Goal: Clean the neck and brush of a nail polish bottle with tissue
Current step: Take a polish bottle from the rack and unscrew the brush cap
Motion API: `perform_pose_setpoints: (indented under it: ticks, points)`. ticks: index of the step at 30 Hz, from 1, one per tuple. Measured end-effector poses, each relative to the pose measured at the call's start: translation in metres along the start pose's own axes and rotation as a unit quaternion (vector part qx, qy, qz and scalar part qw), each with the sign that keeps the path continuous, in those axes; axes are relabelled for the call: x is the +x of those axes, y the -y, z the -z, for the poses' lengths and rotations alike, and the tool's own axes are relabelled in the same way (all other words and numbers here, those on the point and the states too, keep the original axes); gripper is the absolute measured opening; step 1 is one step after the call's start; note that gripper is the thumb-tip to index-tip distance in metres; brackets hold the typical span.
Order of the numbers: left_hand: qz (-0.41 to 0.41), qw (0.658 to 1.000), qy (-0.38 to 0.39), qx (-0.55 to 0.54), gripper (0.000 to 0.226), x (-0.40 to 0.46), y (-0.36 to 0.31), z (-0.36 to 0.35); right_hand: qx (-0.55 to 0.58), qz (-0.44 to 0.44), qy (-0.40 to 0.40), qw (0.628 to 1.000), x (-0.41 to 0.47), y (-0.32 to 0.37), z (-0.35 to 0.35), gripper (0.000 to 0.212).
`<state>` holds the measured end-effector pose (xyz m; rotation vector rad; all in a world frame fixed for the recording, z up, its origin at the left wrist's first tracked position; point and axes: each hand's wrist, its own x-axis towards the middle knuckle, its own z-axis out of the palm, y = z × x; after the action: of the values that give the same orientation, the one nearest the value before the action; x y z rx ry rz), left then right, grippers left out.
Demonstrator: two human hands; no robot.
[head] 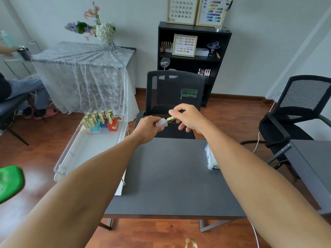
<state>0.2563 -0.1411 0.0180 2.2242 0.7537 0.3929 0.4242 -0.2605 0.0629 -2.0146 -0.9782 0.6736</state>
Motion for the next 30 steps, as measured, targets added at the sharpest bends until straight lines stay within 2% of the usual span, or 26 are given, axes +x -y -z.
perform_pose_setpoints:
  ticks: [2, 8, 14, 30]
  points:
    - [0.002, 1.000, 0.004, 0.000, 0.024, 0.000, -0.001, -0.002, -0.019, -0.002, -0.016, 1.000, 0.000, -0.002, -0.001, 0.027]
    - [0.012, 1.000, -0.001, -0.004, 0.027, 0.001, -0.001, -0.001, 0.036, 0.043, -0.029, 0.998, -0.001, 0.000, 0.004, 0.005]
    - [0.026, 1.000, -0.006, -0.008, 0.030, 0.002, 0.004, 0.000, 0.079, 0.032, -0.050, 0.995, 0.003, 0.001, 0.002, 0.007]
    - [0.026, 0.999, -0.010, -0.018, 0.033, 0.002, 0.007, -0.001, 0.028, 0.053, -0.112, 0.992, 0.003, 0.006, 0.005, 0.012]
